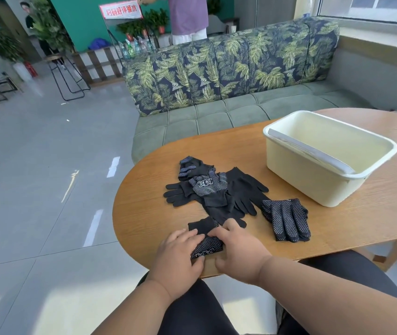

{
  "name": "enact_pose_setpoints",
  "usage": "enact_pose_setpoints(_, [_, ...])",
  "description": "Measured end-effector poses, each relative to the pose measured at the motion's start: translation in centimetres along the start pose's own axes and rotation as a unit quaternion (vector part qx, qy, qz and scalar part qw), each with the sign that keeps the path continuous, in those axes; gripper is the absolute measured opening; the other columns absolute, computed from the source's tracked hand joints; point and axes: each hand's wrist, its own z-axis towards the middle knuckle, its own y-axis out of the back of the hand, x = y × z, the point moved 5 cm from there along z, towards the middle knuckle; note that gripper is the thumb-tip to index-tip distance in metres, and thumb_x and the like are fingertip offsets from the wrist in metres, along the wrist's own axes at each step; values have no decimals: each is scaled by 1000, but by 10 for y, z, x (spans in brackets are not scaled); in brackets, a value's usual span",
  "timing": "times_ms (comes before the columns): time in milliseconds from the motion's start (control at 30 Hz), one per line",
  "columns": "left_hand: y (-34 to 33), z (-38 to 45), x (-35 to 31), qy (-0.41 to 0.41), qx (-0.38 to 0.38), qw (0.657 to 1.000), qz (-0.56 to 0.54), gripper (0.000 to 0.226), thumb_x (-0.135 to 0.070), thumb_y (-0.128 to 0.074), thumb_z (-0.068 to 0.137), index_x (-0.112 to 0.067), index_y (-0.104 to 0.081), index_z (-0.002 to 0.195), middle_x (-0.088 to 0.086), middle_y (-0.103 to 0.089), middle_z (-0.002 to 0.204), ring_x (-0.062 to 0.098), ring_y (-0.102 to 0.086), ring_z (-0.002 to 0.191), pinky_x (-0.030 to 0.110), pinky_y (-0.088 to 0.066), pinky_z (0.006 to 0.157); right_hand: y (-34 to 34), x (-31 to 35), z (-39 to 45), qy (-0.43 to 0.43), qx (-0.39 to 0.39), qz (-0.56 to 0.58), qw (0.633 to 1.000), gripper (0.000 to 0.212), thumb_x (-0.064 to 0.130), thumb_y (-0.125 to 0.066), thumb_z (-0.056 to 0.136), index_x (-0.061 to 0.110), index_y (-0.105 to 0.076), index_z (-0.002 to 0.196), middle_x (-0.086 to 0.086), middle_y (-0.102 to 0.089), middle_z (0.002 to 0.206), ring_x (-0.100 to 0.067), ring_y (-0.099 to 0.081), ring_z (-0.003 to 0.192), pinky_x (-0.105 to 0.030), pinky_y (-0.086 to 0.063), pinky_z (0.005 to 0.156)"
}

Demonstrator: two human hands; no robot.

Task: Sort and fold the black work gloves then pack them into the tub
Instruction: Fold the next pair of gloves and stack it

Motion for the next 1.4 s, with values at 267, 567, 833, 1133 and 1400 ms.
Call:
enact_pose_setpoints(267, [4,3,-7,-16,-21,1000,1,44,-39,-57,94,-36,-61,138,-19,-58,140,7,-44,134,25,-31,117,7,0,-1,-20,-29,-10,999,35,40,-52,100,27,-61,131,0,-46,118,-25,-61,100,-38,-53,89])
enact_pose_setpoints(567, [42,10,-31,66,33,931,-356,13,-27,-64,93,-32,-76,95,0,-76,91,18,-67,85,40,-54,82,61,2,-33,46,-117,164,978,26,41,-70,86,24,-64,106,6,-69,106,-14,-63,97,-33,-51,92])
enact_pose_setpoints(833, [21,33,-41,93,62,858,-501,47,-52,-63,79,-27,-73,117,-5,-80,108,11,-72,109,33,-50,104,105,-61,-47,-114,-169,420,884,27,51,-70,84,30,-64,99,-10,-75,90,-35,-74,83,-61,-60,79])
enact_pose_setpoints(1133, [-22,41,10,200,-15,867,-456,18,-22,-73,97,-37,-81,95,-1,-80,97,17,-71,93,30,-56,86,116,-128,-46,-244,-221,480,813,25,32,-71,97,11,-65,110,-11,-75,102,-28,-76,89,-47,-66,70])
enact_pose_setpoints(1400, [-30,41,15,197,-32,866,-459,10,-20,-77,94,-29,-82,94,-6,-78,88,9,-68,84,23,-55,80,111,-136,-46,-283,-221,389,848,20,34,-69,96,16,-63,103,-14,-73,90,-30,-72,63,-31,-57,49])
